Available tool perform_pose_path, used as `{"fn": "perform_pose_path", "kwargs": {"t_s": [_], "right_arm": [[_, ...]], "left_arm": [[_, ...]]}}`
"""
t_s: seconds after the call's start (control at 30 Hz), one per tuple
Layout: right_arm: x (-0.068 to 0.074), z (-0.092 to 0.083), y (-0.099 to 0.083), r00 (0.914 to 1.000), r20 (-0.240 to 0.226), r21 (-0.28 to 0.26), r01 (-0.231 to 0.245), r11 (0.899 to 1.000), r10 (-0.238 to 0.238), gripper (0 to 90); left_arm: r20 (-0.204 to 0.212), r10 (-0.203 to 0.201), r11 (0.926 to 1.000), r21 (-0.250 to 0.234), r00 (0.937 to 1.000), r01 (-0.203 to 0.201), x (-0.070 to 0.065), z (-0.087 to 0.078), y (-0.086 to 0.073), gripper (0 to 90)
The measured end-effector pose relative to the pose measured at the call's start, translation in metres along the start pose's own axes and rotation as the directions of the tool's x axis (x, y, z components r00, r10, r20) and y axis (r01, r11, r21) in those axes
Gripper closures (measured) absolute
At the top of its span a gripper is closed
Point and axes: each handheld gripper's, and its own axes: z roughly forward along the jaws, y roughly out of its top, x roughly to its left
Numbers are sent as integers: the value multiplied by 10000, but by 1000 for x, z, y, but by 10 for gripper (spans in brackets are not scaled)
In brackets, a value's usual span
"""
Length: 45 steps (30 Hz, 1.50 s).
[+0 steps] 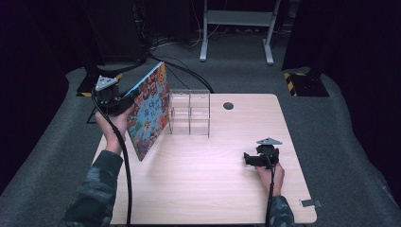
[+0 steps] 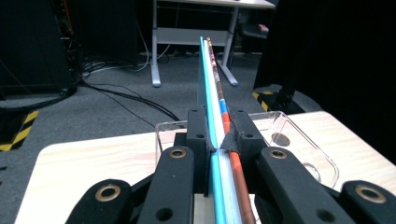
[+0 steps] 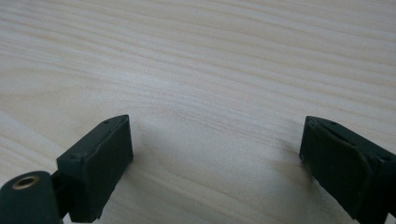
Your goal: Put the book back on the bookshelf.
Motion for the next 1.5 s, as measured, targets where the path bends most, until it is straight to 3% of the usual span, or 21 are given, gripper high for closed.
{"fn": "perform_pose_path", "kwargs": {"t_s": [0.13,0.43,0.77,1.0,1.1,1.3,1.5], "right_arm": [[0,0,0,10000,21,6,13,10000,-13,90],[1,0,0,9999,-56,-29,130,9999,-130,96],[1,-1,0,9999,-58,-8,131,9999,-131,97],[1,0,0,9999,-62,-33,128,9999,-128,97],[1,-1,0,9999,-56,-13,135,9999,-135,97],[1,0,0,9999,-56,-41,107,9999,-107,97],[1,0,0,9999,-53,-44,107,9999,-107,98]], "left_arm": [[-99,-344,9991,-253,9994,341,4,1,-8,806],[-152,-815,9961,-339,9966,809,12,5,-24,805],[-247,-1580,9839,-880,9871,1553,23,5,-39,804],[-292,-2190,9714,-1001,9753,2151,35,1,-49,801],[-287,-2326,9684,-991,9721,2288,38,1,-52,799],[-543,-2227,9720,-896,9734,2174,37,0,-51,790],[-564,-2571,9607,-1231,9647,2488,35,3,-55,799]]}}
